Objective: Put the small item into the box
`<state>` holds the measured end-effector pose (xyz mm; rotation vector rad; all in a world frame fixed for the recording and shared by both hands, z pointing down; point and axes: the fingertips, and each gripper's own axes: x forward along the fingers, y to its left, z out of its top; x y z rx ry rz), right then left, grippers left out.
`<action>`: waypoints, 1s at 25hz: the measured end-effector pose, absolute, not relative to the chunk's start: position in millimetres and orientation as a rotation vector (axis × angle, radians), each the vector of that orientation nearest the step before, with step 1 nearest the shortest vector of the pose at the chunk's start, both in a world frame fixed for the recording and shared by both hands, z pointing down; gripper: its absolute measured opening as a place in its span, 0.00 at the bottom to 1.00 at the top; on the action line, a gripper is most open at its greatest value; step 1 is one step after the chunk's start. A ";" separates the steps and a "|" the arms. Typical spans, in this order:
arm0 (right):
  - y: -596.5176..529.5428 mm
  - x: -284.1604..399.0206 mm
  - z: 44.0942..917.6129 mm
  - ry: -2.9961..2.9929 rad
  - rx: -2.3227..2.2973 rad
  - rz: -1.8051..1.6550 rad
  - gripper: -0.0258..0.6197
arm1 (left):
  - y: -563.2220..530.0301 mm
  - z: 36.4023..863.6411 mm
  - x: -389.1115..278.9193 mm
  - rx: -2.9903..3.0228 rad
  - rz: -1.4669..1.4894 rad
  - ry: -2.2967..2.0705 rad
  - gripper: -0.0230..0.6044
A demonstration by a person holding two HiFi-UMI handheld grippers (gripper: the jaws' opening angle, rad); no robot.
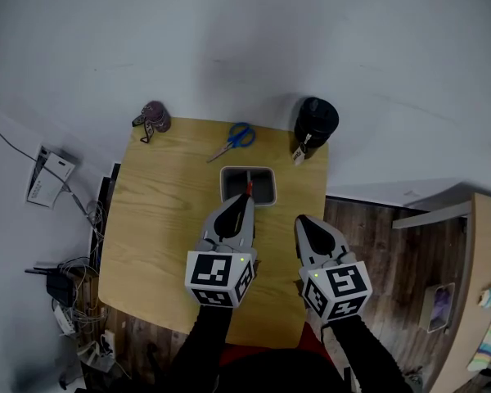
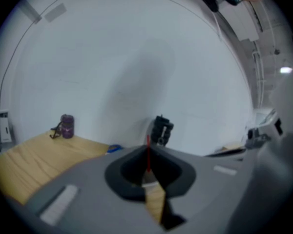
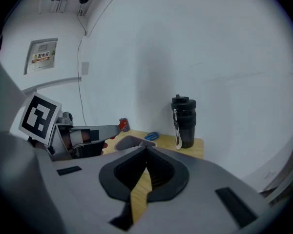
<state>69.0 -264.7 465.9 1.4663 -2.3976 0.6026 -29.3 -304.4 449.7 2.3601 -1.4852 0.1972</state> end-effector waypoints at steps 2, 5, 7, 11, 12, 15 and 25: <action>-271.1 67.4 469.3 -2.393 1.466 0.606 0.05 | -311.6 453.5 -26.9 2.361 0.210 -1.481 0.06; -279.2 66.5 474.9 -2.381 1.461 0.603 0.05 | -320.4 459.2 -22.3 2.369 0.235 -1.475 0.06; -283.3 66.7 478.1 -2.374 1.459 0.601 0.05 | -324.6 462.5 -19.2 2.373 0.252 -1.472 0.06; -289.7 67.6 484.0 -2.361 1.459 0.604 0.05 | -331.1 469.8 -14.0 2.378 0.288 -1.469 0.06; -290.8 67.5 485.5 -2.358 1.457 0.607 0.05 | -332.5 471.9 -13.1 2.378 0.298 -1.470 0.06; -292.9 67.1 489.9 -2.352 1.446 0.610 0.05 | -335.8 478.3 -10.0 2.380 0.333 -1.476 0.06; -294.4 74.2 500.8 -2.315 1.450 0.627 0.05 | -341.7 493.6 -1.8 2.400 0.459 -1.487 0.06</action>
